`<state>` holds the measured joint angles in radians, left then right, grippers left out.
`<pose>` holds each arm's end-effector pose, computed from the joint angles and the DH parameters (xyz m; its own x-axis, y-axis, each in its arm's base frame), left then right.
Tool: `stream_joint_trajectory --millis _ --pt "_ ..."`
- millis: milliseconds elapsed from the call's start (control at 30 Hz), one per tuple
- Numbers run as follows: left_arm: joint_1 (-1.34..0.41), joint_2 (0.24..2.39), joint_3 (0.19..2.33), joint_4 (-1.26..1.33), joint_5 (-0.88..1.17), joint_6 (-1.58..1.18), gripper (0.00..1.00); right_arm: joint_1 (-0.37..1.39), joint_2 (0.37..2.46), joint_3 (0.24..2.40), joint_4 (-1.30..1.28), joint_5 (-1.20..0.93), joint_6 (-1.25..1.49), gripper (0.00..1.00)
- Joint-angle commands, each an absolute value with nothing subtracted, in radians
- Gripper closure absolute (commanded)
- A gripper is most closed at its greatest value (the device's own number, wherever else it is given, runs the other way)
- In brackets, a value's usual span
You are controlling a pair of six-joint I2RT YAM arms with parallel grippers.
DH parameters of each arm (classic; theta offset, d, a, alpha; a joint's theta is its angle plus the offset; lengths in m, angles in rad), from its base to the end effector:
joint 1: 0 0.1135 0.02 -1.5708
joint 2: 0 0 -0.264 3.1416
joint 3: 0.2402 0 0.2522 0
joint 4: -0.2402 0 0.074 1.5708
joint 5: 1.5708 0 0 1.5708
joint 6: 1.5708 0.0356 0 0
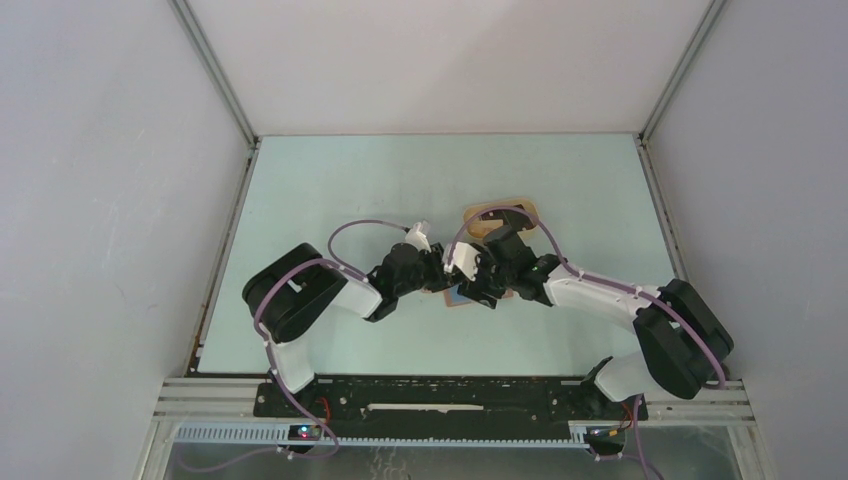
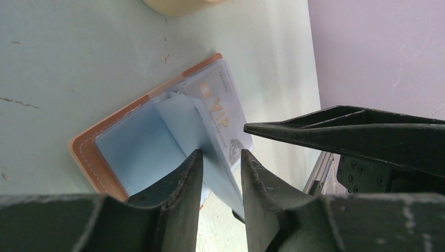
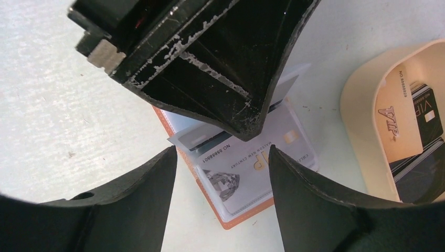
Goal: Put the credit cards into the card holder
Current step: Insert the credit card into the card holder.
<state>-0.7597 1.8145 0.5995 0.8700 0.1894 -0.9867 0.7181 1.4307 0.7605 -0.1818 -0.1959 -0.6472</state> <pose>0.2331 -0.2306 0.1241 -0.8066 -0.3638 -0.4658 0.2393 0.5197 -0.8202 0.2094 0.1921 0.1878 -0.0048 -0.7896 -0.6136 -0.9336 0.2234 -0.2802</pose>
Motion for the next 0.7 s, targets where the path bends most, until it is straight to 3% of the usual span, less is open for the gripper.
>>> stream_joint_trajectory --millis 0,667 --pt "-0.753 1.826 0.64 0.911 0.199 -0.979 0.62 0.737 1.432 0.801 -0.157 -0.196 -0.609 0.27" --pt "-0.744 1.809 0.634 0.911 0.198 -0.974 0.57 0.683 1.422 0.814 -0.153 -0.154 -0.561 0.34"
